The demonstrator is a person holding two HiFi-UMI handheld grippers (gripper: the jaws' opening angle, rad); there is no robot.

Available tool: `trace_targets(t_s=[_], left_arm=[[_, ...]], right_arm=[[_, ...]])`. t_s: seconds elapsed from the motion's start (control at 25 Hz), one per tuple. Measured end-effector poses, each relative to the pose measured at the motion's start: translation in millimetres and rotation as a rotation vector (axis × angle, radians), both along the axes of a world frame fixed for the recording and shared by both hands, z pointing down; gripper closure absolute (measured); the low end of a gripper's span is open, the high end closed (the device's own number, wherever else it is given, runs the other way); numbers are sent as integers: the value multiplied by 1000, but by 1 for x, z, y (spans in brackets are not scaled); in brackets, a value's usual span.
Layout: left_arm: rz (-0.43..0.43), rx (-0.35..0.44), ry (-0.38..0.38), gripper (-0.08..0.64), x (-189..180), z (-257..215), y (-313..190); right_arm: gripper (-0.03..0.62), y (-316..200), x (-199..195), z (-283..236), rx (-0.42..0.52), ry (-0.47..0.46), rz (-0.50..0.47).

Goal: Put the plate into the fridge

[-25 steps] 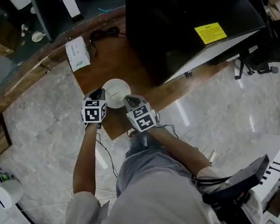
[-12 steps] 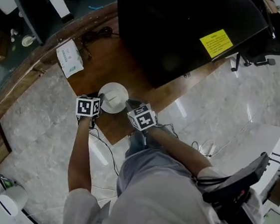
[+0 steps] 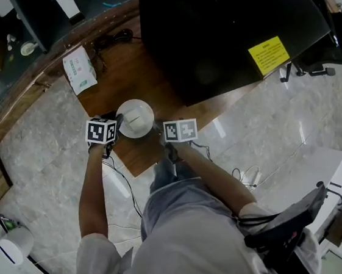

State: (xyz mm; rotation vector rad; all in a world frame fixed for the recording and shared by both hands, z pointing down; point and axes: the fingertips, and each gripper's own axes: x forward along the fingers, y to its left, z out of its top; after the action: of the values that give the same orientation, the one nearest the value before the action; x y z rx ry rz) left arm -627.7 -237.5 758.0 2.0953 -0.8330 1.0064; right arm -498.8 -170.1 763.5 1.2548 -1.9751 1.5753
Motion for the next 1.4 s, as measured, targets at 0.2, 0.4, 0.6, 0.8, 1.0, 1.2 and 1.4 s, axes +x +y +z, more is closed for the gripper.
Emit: trace_targets(t_s=[0.2, 0.4, 0.6, 0.8, 1.0, 1.2, 1.4], left_arm=[[4, 10, 18, 436, 9, 4, 3], [-14, 35, 27, 440, 7, 3, 2], [-58, 38, 54, 445, 7, 3, 3], [-87, 42, 84, 447, 4, 1, 4], [-132, 5, 149, 454, 1, 0, 9], [-122, -28, 174, 456, 0, 0, 11], [-126, -30, 178, 457, 0, -1, 12]], right_arm=[[548, -5, 5, 7, -86, -174, 93], [531, -2, -16, 5, -99, -233, 60], [532, -1, -14, 7, -84, -252, 61], [551, -1, -16, 4, -84, -319, 74], [568, 3, -19, -12, -34, -451, 48], [566, 8, -26, -17, 35, -468, 7], [566, 8, -28, -19, 53, -502, 34]])
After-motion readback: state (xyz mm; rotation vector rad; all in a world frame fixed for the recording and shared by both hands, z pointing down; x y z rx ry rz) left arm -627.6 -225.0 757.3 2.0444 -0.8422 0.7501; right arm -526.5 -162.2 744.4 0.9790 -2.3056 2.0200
